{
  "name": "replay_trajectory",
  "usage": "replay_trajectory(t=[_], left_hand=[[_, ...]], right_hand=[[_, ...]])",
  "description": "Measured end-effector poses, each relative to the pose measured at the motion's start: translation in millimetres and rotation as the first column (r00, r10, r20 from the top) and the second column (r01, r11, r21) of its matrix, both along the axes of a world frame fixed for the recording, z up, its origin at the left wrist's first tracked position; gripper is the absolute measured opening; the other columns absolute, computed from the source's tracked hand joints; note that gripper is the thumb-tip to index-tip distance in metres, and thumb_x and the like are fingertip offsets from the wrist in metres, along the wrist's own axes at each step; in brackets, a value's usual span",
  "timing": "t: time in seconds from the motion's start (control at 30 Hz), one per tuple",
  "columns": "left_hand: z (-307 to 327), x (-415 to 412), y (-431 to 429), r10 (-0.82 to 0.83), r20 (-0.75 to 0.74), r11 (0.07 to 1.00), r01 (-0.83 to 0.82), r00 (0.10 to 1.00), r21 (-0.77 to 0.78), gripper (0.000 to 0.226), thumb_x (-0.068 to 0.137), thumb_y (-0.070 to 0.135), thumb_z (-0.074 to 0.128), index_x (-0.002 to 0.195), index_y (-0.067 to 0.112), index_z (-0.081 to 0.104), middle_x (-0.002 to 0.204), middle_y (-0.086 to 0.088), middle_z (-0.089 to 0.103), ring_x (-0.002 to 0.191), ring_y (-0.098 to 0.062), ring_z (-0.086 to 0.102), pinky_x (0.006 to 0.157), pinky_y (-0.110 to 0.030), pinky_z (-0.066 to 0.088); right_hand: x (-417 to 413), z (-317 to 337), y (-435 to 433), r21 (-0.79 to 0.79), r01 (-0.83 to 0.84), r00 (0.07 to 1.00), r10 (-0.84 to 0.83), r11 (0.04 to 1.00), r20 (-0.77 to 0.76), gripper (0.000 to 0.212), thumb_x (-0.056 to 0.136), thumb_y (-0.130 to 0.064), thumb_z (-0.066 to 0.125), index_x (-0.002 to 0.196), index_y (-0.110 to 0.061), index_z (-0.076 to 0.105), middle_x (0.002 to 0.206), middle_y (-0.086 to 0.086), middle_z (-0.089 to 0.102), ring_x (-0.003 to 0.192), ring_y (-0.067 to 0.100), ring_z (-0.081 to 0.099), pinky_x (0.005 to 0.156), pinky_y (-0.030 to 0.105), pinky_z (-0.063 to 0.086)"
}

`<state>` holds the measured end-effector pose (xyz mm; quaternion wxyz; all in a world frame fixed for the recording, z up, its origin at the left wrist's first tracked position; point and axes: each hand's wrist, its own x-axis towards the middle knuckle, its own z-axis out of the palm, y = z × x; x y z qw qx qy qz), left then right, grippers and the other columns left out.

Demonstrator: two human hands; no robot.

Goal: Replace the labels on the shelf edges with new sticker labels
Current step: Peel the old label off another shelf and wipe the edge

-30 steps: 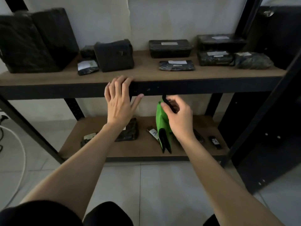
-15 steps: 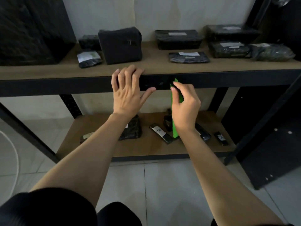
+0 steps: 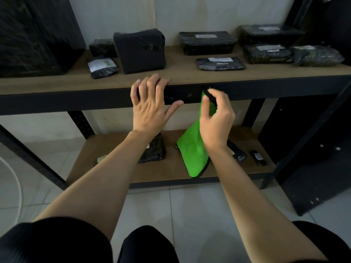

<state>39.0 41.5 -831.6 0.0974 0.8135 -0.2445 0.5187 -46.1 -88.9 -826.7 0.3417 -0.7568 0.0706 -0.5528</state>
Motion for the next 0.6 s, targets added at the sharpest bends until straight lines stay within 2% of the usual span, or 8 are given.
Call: replay_trajectory(t=[0.17, 0.27, 0.43, 0.6], left_hand=[[1.1, 1.2, 4.3, -0.026, -0.001, 1.0, 0.026, 1.0, 0.012, 0.067, 0.087, 0.063, 0.049, 0.121, 0.006, 0.056, 0.118, -0.016, 0.058, 0.113, -0.026, 0.039, 0.104, -0.041, 0.023], [2.3, 1.4, 6.6, -0.059, -0.009, 0.998, 0.059, 0.998, 0.026, 0.067, 0.086, 0.062, 0.051, 0.123, 0.006, 0.054, 0.118, -0.017, 0.057, 0.114, -0.026, 0.037, 0.104, -0.04, 0.022], [7.7, 4.1, 17.1, -0.052, 0.003, 0.989, 0.051, 0.999, 0.137, 0.063, 0.082, 0.054, 0.06, 0.126, 0.01, 0.048, 0.12, -0.015, 0.057, 0.111, -0.029, 0.046, 0.097, -0.039, 0.025], [12.3, 4.6, 18.7, -0.053, -0.022, 0.985, 0.056, 0.998, 0.164, 0.061, 0.081, 0.049, 0.062, 0.124, 0.006, 0.053, 0.12, -0.017, 0.058, 0.109, -0.025, 0.035, 0.093, -0.039, 0.025]], right_hand=[[-3.8, -1.1, -3.3, -0.122, -0.079, 0.995, 0.07, 0.989, -0.075, 0.013, 0.085, 0.0, 0.059, 0.096, 0.003, 0.065, 0.089, 0.015, 0.064, 0.085, 0.028, 0.059, 0.077, 0.023, 0.041], [0.4, -0.7, -1.7, -0.234, -0.09, 0.995, 0.076, 0.968, -0.069, 0.015, 0.086, -0.005, 0.06, 0.099, -0.001, 0.066, 0.09, 0.011, 0.065, 0.086, 0.025, 0.059, 0.083, 0.03, 0.044], [8.7, -7.0, -2.2, -0.331, -0.023, 1.0, 0.02, 0.943, -0.012, 0.015, 0.087, -0.005, 0.061, 0.1, -0.002, 0.068, 0.088, 0.012, 0.064, 0.084, 0.026, 0.059, 0.082, 0.035, 0.049], [12.2, -7.9, -6.1, -0.379, -0.011, 1.0, 0.013, 0.925, 0.003, 0.014, 0.087, -0.002, 0.058, 0.097, -0.001, 0.068, 0.085, 0.013, 0.064, 0.082, 0.027, 0.058, 0.08, 0.032, 0.046]])
